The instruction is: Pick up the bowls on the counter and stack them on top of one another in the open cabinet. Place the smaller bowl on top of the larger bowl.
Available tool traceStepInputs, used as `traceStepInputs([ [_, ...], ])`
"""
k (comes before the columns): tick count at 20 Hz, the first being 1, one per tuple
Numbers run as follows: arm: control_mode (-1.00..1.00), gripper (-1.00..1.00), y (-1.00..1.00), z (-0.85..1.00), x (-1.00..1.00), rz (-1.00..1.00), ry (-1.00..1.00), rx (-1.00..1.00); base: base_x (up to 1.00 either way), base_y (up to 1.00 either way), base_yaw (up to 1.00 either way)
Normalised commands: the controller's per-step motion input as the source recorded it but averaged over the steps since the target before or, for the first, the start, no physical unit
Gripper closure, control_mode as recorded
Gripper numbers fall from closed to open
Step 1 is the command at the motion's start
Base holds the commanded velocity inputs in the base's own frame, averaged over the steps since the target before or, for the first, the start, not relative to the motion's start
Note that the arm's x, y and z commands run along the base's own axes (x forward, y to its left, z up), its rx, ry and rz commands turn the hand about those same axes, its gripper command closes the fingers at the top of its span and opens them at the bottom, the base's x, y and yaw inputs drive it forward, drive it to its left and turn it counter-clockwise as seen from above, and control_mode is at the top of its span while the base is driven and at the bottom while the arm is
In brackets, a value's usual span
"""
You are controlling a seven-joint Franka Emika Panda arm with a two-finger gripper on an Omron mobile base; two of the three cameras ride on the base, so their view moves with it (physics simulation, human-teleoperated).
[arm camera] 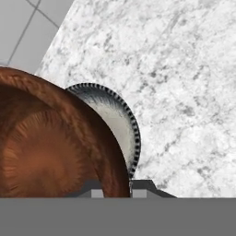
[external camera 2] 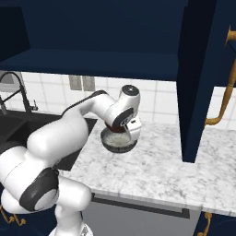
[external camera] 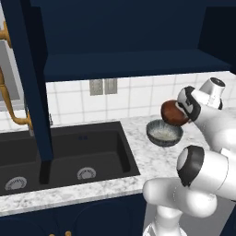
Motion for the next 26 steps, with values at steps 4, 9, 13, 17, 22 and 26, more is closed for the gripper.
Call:
traceStepInputs([
  [4, -1.00, 1.00, 0.16, -0.19, 0.00, 0.08, 0.06, -0.01, 0.00, 0.00, 0.00],
  [9, -1.00, 1.00, 0.00, -0.28, 0.02, 0.02, 0.06, 0.00, 0.00, 0.00, 0.00],
  [13, -1.00, 1.00, 0.01, -0.24, 0.32, 0.00, 0.04, 0.00, 0.00, 0.00, 0.00],
  [17, -1.00, 1.00, 0.04, -0.34, 0.27, 0.00, 0.12, -0.01, 0.00, 0.00, 0.00],
  [22, -1.00, 1.00, 0.06, -0.29, 0.09, 0.00, 0.10, -0.01, 0.00, 0.00, 0.00],
  [26, -1.00, 1.00, 0.04, -0.03, 0.07, 0.00, 0.01, 0.00, 0.00, 0.00, 0.00],
])
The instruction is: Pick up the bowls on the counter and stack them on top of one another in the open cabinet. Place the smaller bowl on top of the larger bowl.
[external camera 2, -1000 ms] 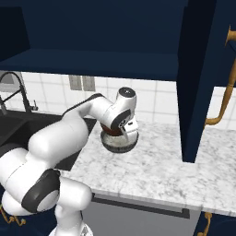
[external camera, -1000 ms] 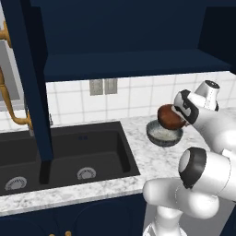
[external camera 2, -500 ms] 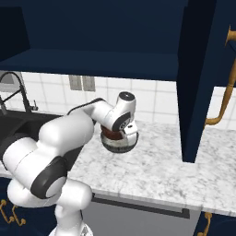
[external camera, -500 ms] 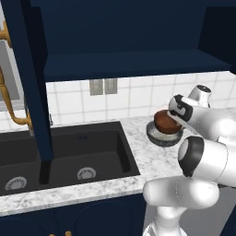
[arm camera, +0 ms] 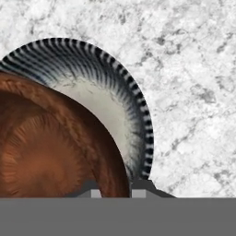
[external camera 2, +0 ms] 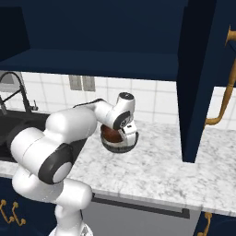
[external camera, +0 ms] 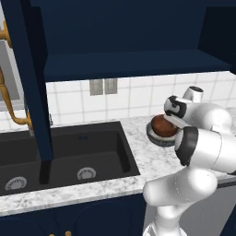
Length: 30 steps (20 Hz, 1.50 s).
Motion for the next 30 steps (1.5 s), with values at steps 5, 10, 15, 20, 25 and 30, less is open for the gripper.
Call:
traceStepInputs([
  [5, -1.00, 1.00, 0.09, -0.31, 0.11, 0.00, 0.06, -0.06, 0.00, 0.00, 0.00],
  [10, -1.00, 1.00, 0.00, -0.22, 0.03, 0.00, 0.02, -0.06, 0.00, 0.00, 0.00],
  [15, -1.00, -1.00, 0.00, 0.03, 0.00, 0.00, 0.00, 0.00, 0.00, 0.00, 0.00],
  [20, -1.00, -1.00, 0.05, 0.13, 0.07, 0.00, 0.00, 0.00, 0.00, 0.00, 0.00],
  [25, -1.00, -1.00, -0.32, 0.23, -0.25, 0.00, 0.03, 0.03, 0.00, 0.00, 0.00],
  [30, -1.00, -1.00, -0.21, -0.05, -0.30, 0.07, 0.09, -0.01, 0.00, 0.00, 0.00],
])
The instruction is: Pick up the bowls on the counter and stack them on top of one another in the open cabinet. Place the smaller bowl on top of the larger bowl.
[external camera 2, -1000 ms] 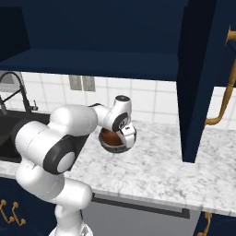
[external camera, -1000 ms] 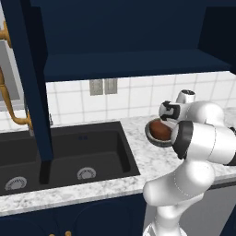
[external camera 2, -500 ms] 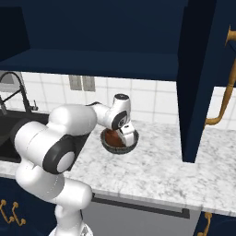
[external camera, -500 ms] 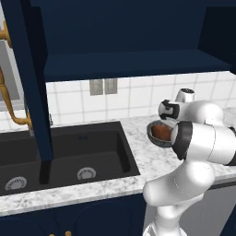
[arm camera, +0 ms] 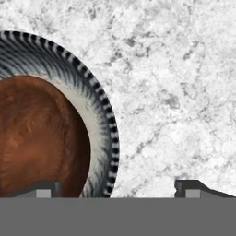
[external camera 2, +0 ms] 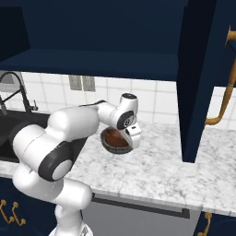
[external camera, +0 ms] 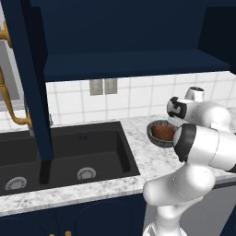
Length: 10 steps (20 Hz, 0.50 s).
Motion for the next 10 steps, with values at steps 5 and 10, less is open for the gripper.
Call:
traceStepInputs([
  [5, -1.00, -1.00, 0.01, -0.29, 0.00, 0.09, 0.02, -0.03, 0.00, 0.00, 0.00],
  [10, -1.00, -1.00, 0.00, -0.30, 0.00, 0.06, 0.00, -0.05, 0.00, 0.00, 0.00],
])
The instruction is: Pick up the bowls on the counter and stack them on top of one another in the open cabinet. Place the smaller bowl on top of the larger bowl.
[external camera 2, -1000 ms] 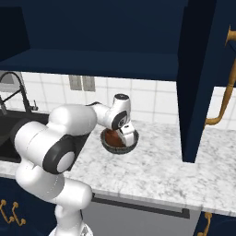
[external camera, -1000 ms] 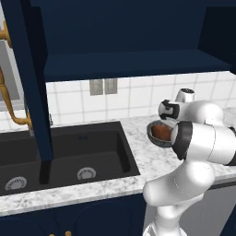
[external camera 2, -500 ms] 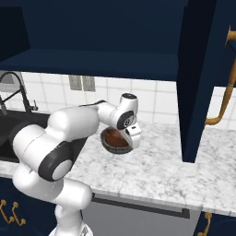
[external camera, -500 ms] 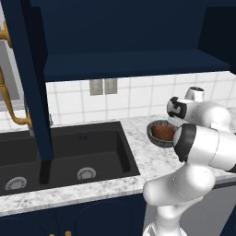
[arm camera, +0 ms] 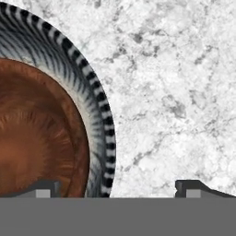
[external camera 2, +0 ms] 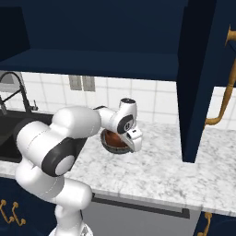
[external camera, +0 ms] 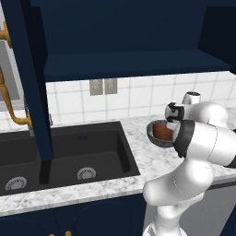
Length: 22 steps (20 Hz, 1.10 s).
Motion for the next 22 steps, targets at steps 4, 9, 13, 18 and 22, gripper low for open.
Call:
traceStepInputs([
  [4, -1.00, -1.00, 0.02, 0.01, 0.02, 0.00, -0.07, 0.00, 0.00, 0.00, 0.00],
  [9, -1.00, -1.00, 0.04, -0.03, 0.09, 0.00, -0.17, 0.00, 0.00, 0.00, 0.00],
  [13, -1.00, -1.00, -0.01, 0.23, 0.01, 0.00, -0.22, 0.00, 0.00, 0.00, 0.00],
  [18, -1.00, -1.00, 0.00, 0.18, 0.04, 0.00, -0.07, 0.00, 0.00, 0.00, 0.00],
  [22, -1.00, -1.00, 0.00, -0.10, 0.30, 0.00, 0.02, -0.01, 0.00, 0.00, 0.00],
])
